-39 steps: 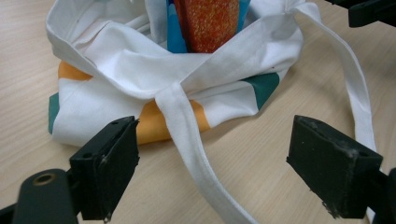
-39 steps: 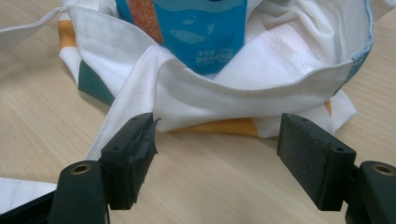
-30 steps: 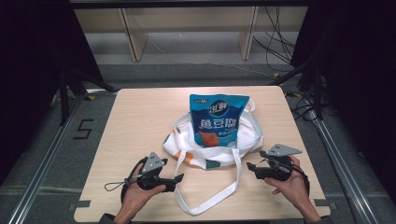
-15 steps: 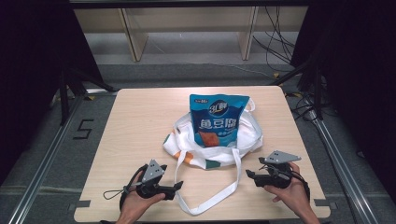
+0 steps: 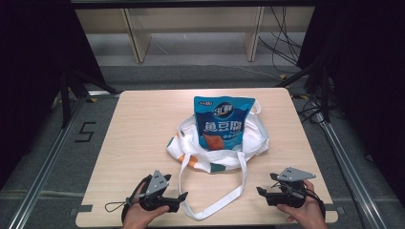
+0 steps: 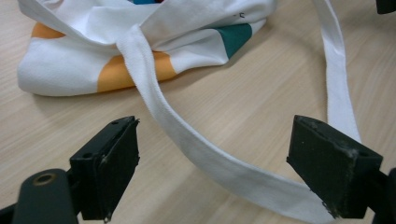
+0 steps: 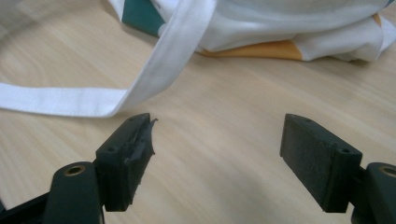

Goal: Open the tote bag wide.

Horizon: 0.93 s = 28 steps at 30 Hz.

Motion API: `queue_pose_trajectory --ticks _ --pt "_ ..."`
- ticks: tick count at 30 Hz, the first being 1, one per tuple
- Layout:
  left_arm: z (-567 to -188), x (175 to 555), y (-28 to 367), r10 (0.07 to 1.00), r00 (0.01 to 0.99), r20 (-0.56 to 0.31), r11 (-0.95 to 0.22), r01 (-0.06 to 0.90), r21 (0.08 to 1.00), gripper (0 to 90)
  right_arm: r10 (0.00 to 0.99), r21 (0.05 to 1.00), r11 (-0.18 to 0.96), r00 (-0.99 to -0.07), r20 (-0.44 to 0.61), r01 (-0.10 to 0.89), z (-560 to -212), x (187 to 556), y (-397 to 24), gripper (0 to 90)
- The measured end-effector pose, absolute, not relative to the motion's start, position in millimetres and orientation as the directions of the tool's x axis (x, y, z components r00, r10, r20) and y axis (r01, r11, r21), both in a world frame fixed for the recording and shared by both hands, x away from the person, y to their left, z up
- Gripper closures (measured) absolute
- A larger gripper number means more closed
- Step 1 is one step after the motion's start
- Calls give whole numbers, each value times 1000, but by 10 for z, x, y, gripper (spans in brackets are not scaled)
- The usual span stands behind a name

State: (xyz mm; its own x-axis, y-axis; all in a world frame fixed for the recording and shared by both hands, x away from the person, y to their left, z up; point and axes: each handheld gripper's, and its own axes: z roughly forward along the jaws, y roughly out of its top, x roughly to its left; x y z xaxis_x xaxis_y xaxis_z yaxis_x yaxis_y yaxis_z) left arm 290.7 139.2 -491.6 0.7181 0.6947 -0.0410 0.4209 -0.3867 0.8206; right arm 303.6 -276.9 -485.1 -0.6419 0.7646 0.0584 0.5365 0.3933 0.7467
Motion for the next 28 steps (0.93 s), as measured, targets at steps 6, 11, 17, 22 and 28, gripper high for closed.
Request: queue_pose_trajectory --ticks 6,11,17,22,28 --pt "-4940 2774 1337 694 719 -39 -382 414 826 156 758 733 412 -650 55 541 -4885 2960 -2798 262" --pt "-4961 2718 1312 689 724 -25 -398 406 822 156 773 715 404 -631 68 571 -4899 2902 -2799 262" --pt "-4953 2749 1348 690 724 3 -426 403 810 157 757 726 435 -652 25 533 -4915 2940 -2823 262" --pt "-4957 2754 1343 687 727 -2 -424 403 811 156 759 725 439 -651 16 530 -4918 2950 -2847 262" --pt "-4953 2763 1353 685 728 12 -438 399 806 157 768 721 423 -639 36 549 -4911 2944 -2851 262"
